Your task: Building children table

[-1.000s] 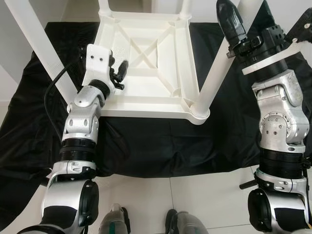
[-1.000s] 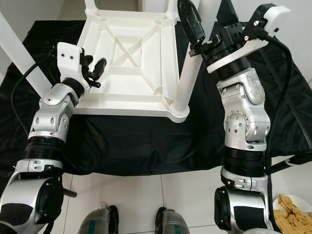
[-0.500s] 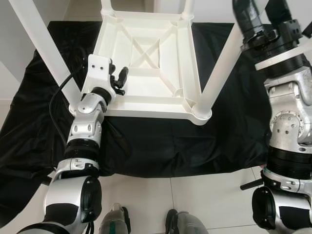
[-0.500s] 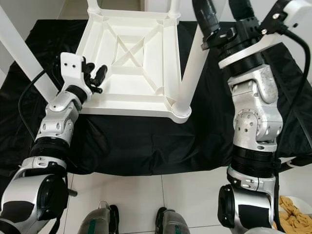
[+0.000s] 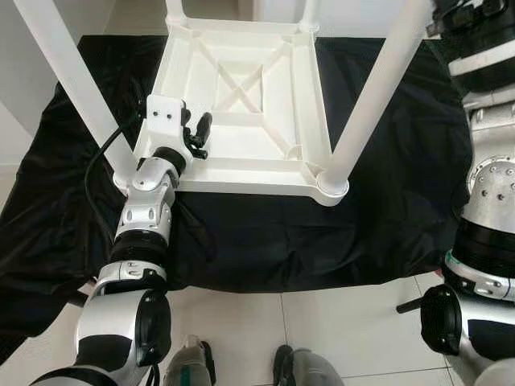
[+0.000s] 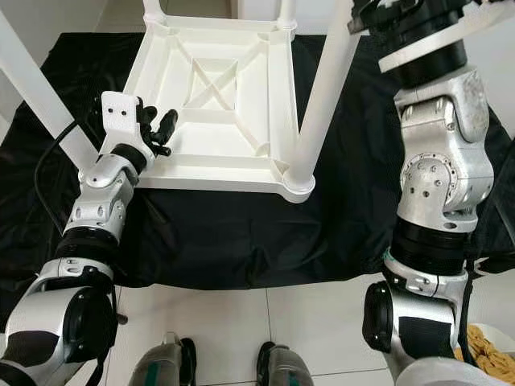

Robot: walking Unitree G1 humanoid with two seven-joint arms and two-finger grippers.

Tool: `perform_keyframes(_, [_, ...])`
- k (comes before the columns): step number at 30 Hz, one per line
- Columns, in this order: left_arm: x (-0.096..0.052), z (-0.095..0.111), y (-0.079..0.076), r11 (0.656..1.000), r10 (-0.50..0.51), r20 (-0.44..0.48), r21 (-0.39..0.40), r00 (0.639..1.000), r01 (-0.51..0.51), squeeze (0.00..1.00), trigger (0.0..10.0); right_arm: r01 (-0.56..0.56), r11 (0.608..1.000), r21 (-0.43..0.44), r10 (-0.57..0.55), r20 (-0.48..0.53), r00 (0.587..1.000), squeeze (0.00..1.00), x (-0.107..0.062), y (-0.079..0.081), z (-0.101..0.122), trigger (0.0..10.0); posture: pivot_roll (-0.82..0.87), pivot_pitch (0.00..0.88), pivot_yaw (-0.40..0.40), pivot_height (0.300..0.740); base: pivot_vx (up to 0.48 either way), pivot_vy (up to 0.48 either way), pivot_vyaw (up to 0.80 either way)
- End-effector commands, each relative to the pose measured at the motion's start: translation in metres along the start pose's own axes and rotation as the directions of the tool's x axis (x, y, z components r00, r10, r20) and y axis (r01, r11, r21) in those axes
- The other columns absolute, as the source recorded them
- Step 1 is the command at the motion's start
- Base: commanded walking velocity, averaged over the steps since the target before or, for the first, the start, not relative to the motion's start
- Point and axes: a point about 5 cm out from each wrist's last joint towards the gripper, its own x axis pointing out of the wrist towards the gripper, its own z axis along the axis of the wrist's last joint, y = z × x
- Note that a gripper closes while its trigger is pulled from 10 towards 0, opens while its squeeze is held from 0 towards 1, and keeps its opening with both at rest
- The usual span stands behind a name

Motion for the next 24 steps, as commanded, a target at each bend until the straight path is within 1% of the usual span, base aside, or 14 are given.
perform_keyframes(1, [-0.002, -0.002, 0.017, 0.927, 0.375, 0.000, -0.007, 0.927, -0.375, 0.00, 10.0, 0.008, 1.000, -0.011, -0.008, 0.052, 0.999, 0.00, 0.002, -0.002, 0.013, 10.0, 0.03, 0.120, -0.008, 0.740, 0.000, 0.000, 0.00])
perform_keyframes(4, [-0.002, -0.002, 0.017, 0.926, 0.377, 0.001, -0.009, 0.926, -0.377, 0.00, 10.0, 0.017, 1.000, -0.017, -0.016, 0.060, 0.998, 0.00, 0.002, -0.004, 0.015, 10.0, 0.03, 0.117, -0.009, 0.740, 0.000, 0.000, 0.00])
perform_keyframes(5, [-0.002, -0.002, 0.017, 0.926, 0.378, 0.002, -0.011, 0.926, -0.378, 0.00, 10.0, 0.026, 0.999, -0.023, -0.024, 0.065, 0.998, 0.00, 0.003, -0.006, 0.017, 4.7, 0.03, 0.116, -0.010, 0.740, 0.000, 0.000, 0.00])
perform_keyframes(6, [-0.002, -0.002, 0.016, 0.925, 0.379, 0.003, -0.012, 0.926, -0.379, 0.00, 10.0, 0.030, 0.999, -0.026, -0.029, 0.068, 0.997, 0.00, 0.003, -0.006, 0.019, 4.7, 0.03, 0.114, -0.011, 0.740, 0.000, 0.000, 0.00])
perform_keyframes(7, [-0.002, -0.002, 0.016, 0.926, 0.379, 0.003, -0.012, 0.926, -0.379, 0.00, 10.0, 0.035, 0.999, -0.030, -0.033, 0.066, 0.997, 0.00, 0.003, -0.007, 0.019, 4.2, 0.03, 0.112, -0.012, 0.740, 0.000, 0.000, 0.00])
perform_keyframes(9, [-0.002, -0.002, 0.016, 0.926, 0.378, 0.004, -0.013, 0.926, -0.378, 0.00, 10.0, 0.042, 0.998, -0.035, -0.040, 0.060, 0.997, 0.00, 0.002, -0.008, 0.020, 4.2, 0.03, 0.112, -0.012, 0.740, 0.000, 0.000, 0.00])
perform_keyframes(12, [-0.002, -0.003, 0.016, 0.926, 0.378, 0.005, -0.013, 0.926, -0.377, 0.00, 10.0, 0.046, 0.998, -0.036, -0.044, 0.057, 0.997, 0.00, 0.002, -0.008, 0.020, 4.2, 0.03, 0.112, -0.012, 0.740, 0.000, 0.000, 0.00])
perform_keyframes(14, [-0.002, -0.003, 0.016, 0.926, 0.376, 0.006, -0.014, 0.927, -0.376, 0.00, 10.0, 0.054, 0.998, -0.038, -0.052, 0.051, 0.997, 0.00, 0.001, -0.009, 0.019, 4.4, 0.03, 0.108, -0.013, 0.740, 0.000, 0.000, 0.00])
perform_keyframes(15, [-0.002, -0.003, 0.015, 0.927, 0.375, 0.006, -0.015, 0.927, -0.375, 0.00, 10.0, 0.061, 0.997, -0.038, -0.060, 0.041, 0.997, 0.00, 0.000, -0.010, 0.018, 5.8, 0.03, 0.108, -0.013, 0.740, 0.000, 0.000, 0.00])
perform_keyframes(17, [-0.002, -0.003, 0.015, 0.927, 0.375, 0.006, -0.015, 0.927, -0.375, 0.00, 10.0, 0.061, 0.997, -0.038, -0.060, 0.041, 0.997, 0.00, 0.000, -0.010, 0.018, 5.8, 0.03, 0.108, -0.013, 0.740, 0.000, 0.000, 0.00])
perform_keyframes(18, [-0.002, -0.003, 0.015, 0.928, 0.373, 0.006, -0.015, 0.928, -0.373, 0.00, 10.0, 0.066, 0.997, -0.038, -0.064, 0.031, 0.997, 0.00, 0.000, -0.011, 0.017, 6.4, 0.03, 0.108, -0.013, 0.740, 0.000, 0.000, 0.00])
perform_keyframes(19, [-0.002, -0.003, 0.015, 0.928, 0.373, 0.006, -0.015, 0.928, -0.373, 0.00, 10.0, 0.066, 0.997, -0.038, -0.064, 0.031, 0.997, 0.00, 0.000, -0.011, 0.017, 6.4, 0.03, 0.108, -0.013, 0.740, 0.000, 0.000, 0.00])
perform_keyframes(20, [-0.001, -0.003, 0.015, 0.928, 0.371, 0.004, -0.014, 0.928, -0.371, 0.00, 10.0, 0.071, 0.997, -0.037, -0.071, 0.010, 0.997, 0.00, -0.001, -0.012, 0.014, 10.0, 0.02, 0.108, -0.015, 0.740, 0.000, 0.000, 0.00])
perform_keyframes(24, [-0.001, -0.004, 0.013, 0.929, 0.371, 0.001, -0.003, 0.929, -0.371, 0.00, 10.0, 0.080, 0.996, -0.035, -0.082, -0.043, 0.996, 0.00, -0.004, -0.013, 0.007, 10.0, 0.02, 0.105, -0.020, 0.740, 0.000, 0.000, 0.00])
